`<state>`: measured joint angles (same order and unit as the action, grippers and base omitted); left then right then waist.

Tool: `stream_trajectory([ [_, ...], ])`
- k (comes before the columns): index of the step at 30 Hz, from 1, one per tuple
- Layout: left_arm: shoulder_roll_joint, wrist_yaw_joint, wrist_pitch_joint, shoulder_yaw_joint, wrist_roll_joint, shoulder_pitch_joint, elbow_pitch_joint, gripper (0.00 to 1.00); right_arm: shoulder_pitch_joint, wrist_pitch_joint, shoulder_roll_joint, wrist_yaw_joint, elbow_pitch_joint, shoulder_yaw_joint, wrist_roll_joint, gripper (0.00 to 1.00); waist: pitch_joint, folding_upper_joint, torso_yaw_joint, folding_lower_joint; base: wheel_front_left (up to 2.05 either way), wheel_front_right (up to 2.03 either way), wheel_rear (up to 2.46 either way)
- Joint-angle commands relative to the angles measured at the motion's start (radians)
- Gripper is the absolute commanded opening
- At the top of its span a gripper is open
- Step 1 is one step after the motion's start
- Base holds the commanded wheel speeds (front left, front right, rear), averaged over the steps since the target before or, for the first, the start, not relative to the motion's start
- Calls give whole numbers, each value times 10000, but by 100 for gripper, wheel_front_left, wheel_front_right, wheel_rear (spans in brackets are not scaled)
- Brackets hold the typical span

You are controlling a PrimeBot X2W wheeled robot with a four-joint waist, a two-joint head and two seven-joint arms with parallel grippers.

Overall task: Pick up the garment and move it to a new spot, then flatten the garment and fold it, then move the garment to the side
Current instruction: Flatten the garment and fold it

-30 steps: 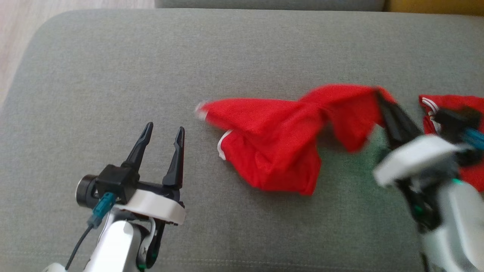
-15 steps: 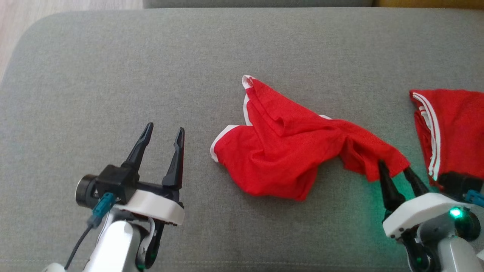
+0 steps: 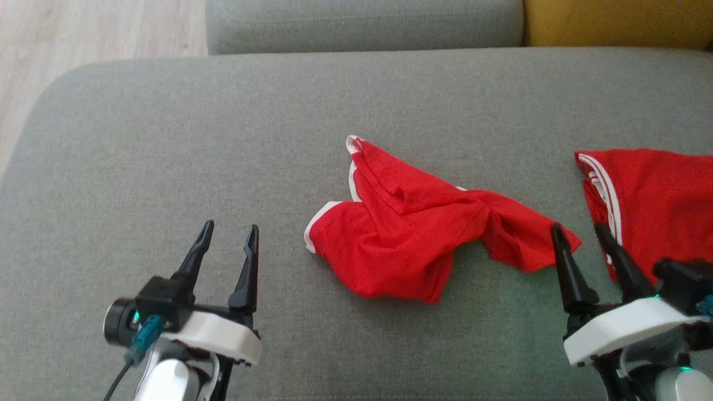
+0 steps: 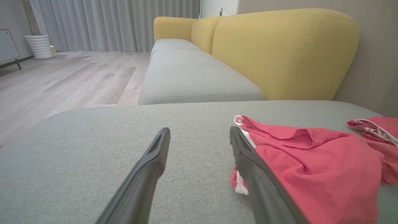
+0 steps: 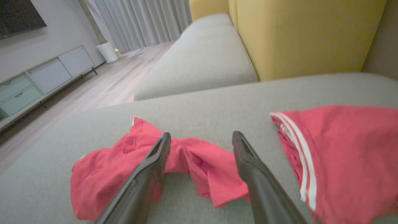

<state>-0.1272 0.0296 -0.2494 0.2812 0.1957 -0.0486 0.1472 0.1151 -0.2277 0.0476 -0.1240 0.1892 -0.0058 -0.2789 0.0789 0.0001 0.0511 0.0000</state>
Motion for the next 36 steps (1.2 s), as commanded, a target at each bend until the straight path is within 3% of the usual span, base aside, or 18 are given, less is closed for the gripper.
stream_trajectory([
  [1,-165,95,-104,-376,55,-225,-322,100,-293,139,58,-67,470,237,97,100,-140,-1,-15,0,0,0,0],
  [17,-425,312,404,-272,181,697,-858,100,167,579,76,-67,461,499,721,100,-834,-1,60,0,0,0,0],
  [29,-473,338,451,-155,214,493,-1002,100,-49,504,125,-67,295,492,970,100,-573,-1,182,0,0,0,0],
  [36,-329,162,330,117,172,-125,-929,100,-1239,393,652,-67,-546,878,863,100,131,-1,757,0,0,0,0],
])
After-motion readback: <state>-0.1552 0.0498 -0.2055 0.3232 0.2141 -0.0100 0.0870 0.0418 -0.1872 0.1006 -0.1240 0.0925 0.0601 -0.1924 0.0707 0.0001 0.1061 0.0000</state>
